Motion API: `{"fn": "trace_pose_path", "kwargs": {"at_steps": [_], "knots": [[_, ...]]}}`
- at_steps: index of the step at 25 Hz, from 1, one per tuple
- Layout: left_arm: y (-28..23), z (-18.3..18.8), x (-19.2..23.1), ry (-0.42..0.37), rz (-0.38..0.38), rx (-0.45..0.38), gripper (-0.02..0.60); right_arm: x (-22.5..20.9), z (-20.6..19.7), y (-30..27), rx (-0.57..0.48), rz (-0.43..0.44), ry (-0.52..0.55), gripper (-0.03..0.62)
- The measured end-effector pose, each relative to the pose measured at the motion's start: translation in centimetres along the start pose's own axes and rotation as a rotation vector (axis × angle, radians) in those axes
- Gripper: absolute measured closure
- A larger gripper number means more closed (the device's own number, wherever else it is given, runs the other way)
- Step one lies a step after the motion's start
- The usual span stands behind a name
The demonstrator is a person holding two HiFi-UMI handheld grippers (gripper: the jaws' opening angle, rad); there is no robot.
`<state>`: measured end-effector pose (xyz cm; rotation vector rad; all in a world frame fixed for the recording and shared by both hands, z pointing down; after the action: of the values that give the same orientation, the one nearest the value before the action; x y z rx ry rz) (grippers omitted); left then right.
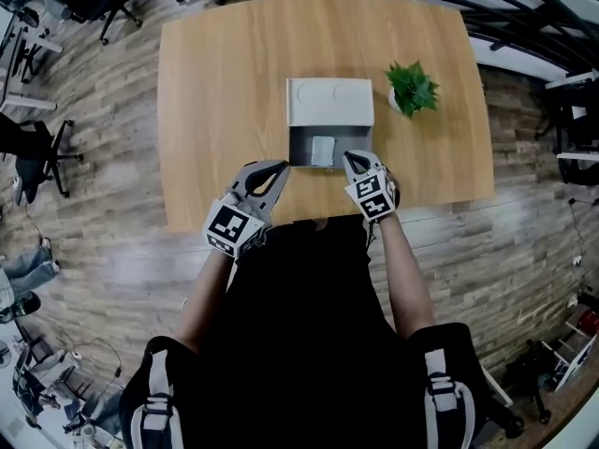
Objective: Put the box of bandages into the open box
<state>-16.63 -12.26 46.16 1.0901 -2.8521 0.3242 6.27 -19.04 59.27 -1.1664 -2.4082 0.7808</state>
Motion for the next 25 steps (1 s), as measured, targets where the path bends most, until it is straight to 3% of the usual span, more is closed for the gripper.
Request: {"fn": "trace_pose_path", "kwargs": {"at_steps": [14, 25], "knots": [[1.1, -0.6, 0.3, 0.006, -0.042, 0.007, 0.559, 3.1, 1.7, 4.3, -0.122, -0.053, -0.026, 0.569], [0.5, -0.9, -1.0, 0.003, -0.07, 0.0, 0.558, 3.3, 3.1, 8.2, -0.228, -0.116, -0.05, 0.569]]}}
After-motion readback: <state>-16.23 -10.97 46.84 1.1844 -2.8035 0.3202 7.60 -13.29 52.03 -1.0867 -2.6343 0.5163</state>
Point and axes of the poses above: the fingertips, and each gripper's own axes: y backward along the fingers, x to its left, z out of its top, the point moved 9 cm from there along y, backward along the fingers, and after that the axes turned 8 degrees about -x, right-handed, at the moved point
